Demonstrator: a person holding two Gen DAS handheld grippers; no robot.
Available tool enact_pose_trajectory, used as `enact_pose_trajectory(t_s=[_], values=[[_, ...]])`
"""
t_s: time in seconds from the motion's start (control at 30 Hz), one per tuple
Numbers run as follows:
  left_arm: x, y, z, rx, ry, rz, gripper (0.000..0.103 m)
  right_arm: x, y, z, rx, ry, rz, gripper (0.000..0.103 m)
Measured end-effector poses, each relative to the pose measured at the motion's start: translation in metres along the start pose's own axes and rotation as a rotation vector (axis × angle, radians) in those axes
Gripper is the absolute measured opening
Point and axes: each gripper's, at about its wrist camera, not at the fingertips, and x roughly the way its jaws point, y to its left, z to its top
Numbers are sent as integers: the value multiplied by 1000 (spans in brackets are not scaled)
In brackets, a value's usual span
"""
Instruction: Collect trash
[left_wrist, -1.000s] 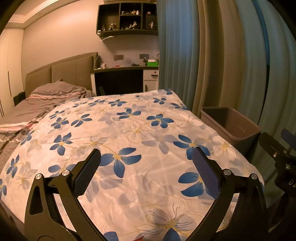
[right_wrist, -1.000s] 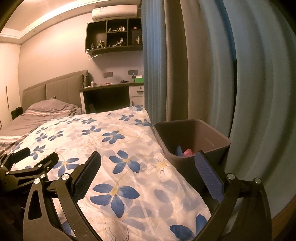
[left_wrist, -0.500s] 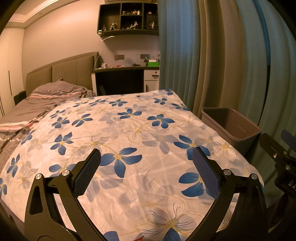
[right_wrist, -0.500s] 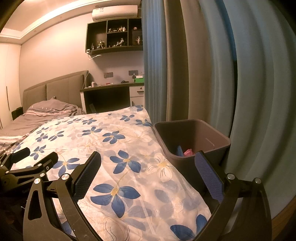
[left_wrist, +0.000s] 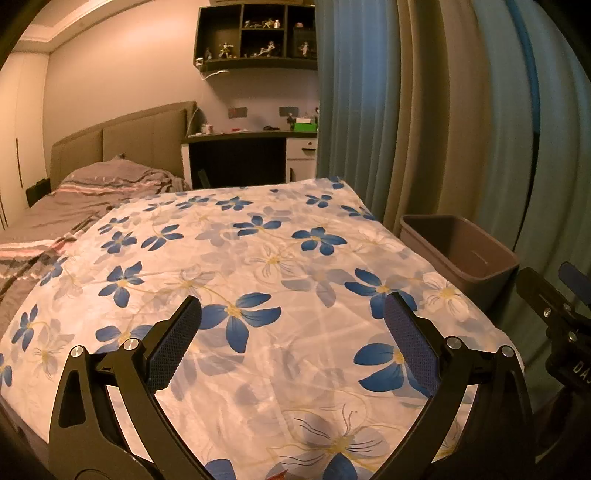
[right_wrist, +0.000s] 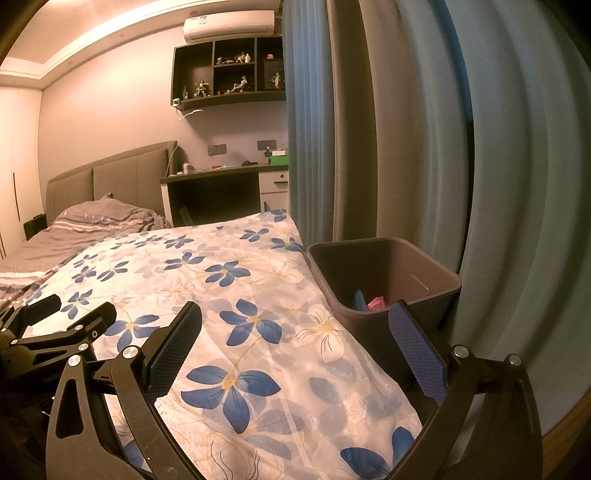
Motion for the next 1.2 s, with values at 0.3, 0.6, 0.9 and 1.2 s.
enact_pose_trajectory(t_s=[0.3, 0.6, 0.9, 1.2], values=[[2, -1, 0, 1, 2, 0, 97, 0, 2, -1, 4, -1, 3, 97], [1, -1, 0, -1, 3, 1, 97, 0, 1, -1, 5, 0, 2, 97], [0, -1, 1, -1, 3, 1, 97, 1, 1, -1, 6, -1, 3, 97], [0, -1, 1, -1, 4, 1, 97, 0, 1, 0, 6, 0, 3, 97]])
